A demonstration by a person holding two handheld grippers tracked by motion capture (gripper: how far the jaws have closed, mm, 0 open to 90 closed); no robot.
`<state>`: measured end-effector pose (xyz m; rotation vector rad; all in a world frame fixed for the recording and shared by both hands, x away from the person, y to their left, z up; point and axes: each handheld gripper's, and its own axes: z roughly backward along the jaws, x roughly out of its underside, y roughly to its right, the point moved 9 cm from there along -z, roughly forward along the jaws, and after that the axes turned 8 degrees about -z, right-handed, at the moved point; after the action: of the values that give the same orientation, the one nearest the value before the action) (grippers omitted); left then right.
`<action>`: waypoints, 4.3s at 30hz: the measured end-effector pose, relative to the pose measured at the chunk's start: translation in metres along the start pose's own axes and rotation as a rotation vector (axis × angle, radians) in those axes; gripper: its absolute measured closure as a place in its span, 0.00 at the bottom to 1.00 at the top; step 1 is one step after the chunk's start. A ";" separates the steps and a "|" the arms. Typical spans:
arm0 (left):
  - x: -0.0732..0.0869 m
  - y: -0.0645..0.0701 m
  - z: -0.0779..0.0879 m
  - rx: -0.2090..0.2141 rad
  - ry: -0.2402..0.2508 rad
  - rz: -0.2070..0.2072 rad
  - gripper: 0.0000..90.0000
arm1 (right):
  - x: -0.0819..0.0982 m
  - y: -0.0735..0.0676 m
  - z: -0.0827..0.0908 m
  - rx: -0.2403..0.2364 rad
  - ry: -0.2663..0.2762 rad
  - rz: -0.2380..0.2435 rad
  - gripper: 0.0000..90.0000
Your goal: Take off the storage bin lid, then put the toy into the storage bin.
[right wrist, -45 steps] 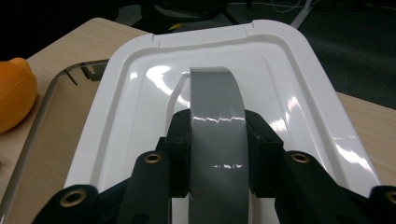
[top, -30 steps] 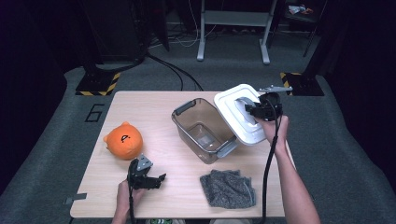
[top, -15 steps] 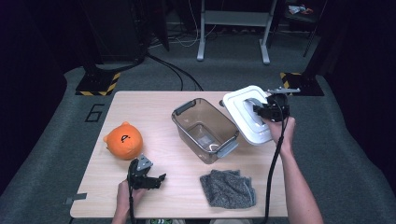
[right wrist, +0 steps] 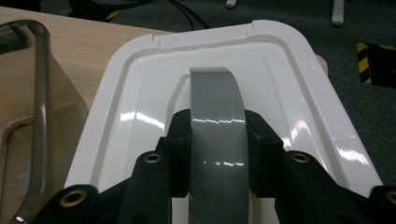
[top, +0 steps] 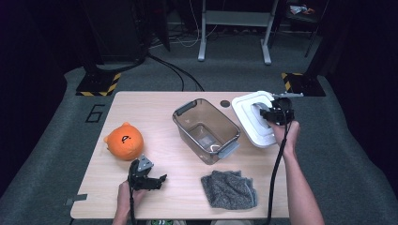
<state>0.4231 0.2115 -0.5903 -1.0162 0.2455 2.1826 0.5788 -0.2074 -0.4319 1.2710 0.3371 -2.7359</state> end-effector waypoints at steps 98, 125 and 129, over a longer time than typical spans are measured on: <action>0.000 0.000 0.000 -0.002 -0.001 -0.003 0.15 | 0.161 0.012 0.003 -0.076 -0.142 0.030 0.06; -0.001 0.000 -0.001 0.010 0.006 -0.005 0.15 | 0.211 0.022 0.007 -0.007 -0.103 0.081 0.00; 0.001 0.000 0.001 0.021 0.003 -0.024 0.14 | 0.211 0.021 0.006 -0.012 -0.103 0.086 0.00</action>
<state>0.4218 0.2123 -0.5901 -1.0062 0.2558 2.1527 0.4419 -0.2303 -0.5926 1.1102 0.2816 -2.7093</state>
